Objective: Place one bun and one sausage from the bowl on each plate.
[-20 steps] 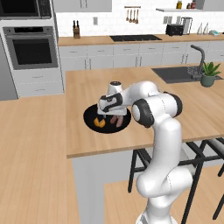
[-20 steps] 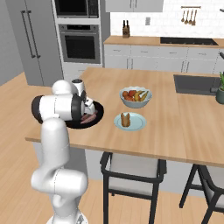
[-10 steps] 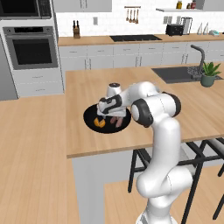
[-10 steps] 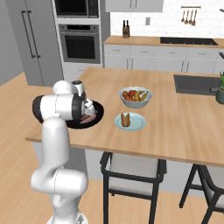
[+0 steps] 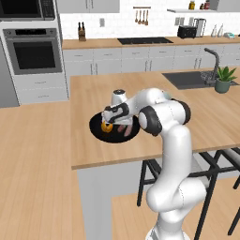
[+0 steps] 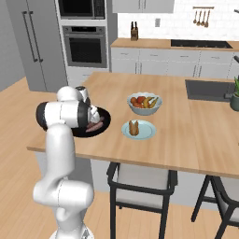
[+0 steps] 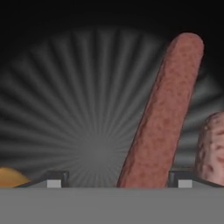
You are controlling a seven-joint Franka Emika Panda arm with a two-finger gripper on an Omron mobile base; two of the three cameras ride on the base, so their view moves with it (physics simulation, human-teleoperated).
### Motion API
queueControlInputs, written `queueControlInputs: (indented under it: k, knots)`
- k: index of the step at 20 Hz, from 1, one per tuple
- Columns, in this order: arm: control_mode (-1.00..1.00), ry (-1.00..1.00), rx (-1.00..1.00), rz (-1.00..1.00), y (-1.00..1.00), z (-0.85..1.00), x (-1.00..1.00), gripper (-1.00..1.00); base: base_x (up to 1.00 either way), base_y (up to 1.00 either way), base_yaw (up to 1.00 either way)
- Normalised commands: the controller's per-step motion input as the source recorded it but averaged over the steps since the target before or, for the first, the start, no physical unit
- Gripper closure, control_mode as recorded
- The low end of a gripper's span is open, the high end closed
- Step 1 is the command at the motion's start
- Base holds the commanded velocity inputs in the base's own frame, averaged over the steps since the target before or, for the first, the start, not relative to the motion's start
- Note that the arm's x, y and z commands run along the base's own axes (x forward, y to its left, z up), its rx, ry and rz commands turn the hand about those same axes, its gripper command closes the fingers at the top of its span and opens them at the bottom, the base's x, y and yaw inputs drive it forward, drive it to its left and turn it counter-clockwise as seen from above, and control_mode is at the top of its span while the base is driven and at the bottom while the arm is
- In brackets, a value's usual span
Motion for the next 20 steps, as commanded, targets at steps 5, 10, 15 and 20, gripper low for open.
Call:
queueControlInputs:
  k: [5,10,15,20]
  knots:
    - [-1.0,-0.1,0.0,-0.01,-0.47,-0.56,-0.16,-1.0,0.0,0.0,0.0]
    - [-1.0,-0.1,0.0,-0.02,-0.16,-0.51,-0.18,-1.0,0.0,0.0,0.0]
    - [-1.0,-0.11,-0.01,-0.02,0.02,-0.53,0.0,-1.0,0.0,0.0,0.0]
    - [-1.0,-0.07,0.0,-0.01,0.0,-0.38,0.0,-1.0,0.0,0.0,0.0]
